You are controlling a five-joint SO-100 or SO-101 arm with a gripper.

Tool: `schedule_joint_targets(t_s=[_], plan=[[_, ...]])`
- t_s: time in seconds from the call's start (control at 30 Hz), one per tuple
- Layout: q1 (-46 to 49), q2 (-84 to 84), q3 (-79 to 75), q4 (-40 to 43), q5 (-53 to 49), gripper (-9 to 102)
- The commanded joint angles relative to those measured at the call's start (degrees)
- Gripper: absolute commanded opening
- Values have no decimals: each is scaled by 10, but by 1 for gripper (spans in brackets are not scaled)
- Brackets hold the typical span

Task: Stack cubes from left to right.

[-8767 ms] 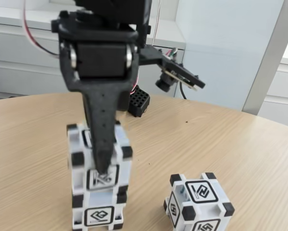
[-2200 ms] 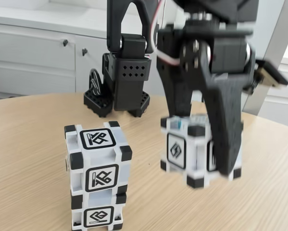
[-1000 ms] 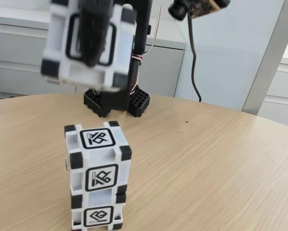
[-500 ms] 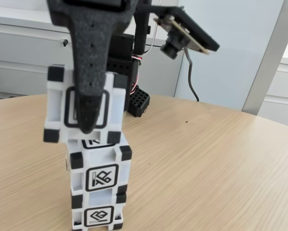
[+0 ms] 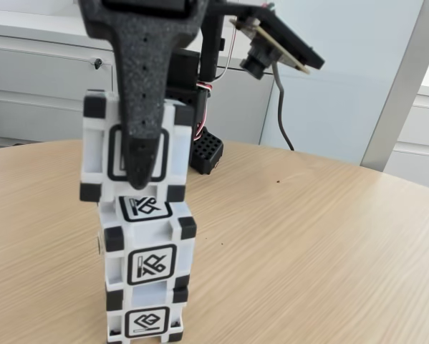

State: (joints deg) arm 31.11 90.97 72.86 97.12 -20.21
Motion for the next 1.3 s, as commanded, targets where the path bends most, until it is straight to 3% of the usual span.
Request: schedule_joint_targets(t_s=[0.0,1.27], plan=[[-4,18,-23,-1,-4,14],[-5,16,-20,6,-8,13]])
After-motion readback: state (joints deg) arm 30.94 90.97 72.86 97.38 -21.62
